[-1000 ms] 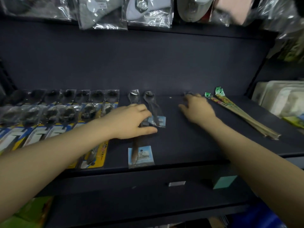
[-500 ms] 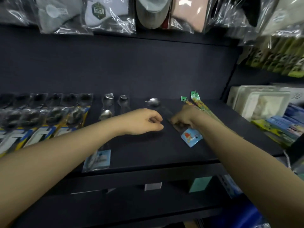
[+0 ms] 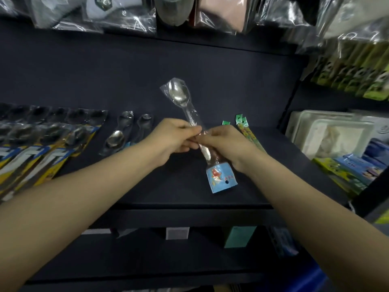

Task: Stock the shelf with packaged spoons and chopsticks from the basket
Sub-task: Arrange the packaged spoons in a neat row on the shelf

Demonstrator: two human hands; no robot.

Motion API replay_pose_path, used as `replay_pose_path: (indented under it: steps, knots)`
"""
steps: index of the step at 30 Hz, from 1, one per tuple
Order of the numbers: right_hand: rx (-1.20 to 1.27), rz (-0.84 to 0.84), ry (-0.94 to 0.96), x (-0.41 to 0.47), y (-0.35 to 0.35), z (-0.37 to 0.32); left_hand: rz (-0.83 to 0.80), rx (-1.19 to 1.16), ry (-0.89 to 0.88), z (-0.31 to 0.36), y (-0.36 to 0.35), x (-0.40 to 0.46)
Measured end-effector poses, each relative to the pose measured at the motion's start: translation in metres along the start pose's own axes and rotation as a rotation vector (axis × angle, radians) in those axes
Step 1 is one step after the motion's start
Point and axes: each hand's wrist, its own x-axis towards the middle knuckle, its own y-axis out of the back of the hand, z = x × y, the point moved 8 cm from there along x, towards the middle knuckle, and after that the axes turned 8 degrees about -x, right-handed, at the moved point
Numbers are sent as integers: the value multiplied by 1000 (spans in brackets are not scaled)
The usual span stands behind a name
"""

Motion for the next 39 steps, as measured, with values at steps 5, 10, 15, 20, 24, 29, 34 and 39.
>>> replay_pose_path:
  steps: [5,10,15,20,24,29,34,39]
  knots:
    - [9,18,84,-4,6,5,33,-70,-12,3,4,-2]
    - [125,-83,141,-14,5,10,28,-153,4,6,7,-1]
    - [119,-80,113,-14,6,13,15,-170,88,7,-1,2]
    - [137,-116,59,-13,6,18,19,-54,58,5,1,6]
    - [161,-132,150,-13,7,13,-11,-163,77,5,10,8]
    - [49,-209,322,-19,-1,-10,-36,-234,126,8,20,7]
    - [-180,-174,453,-13,-16,-26,-64,-181,178,12,31,4]
    - [-383,-17,632,-15,-23,-45,-73,-126,202,17,43,3]
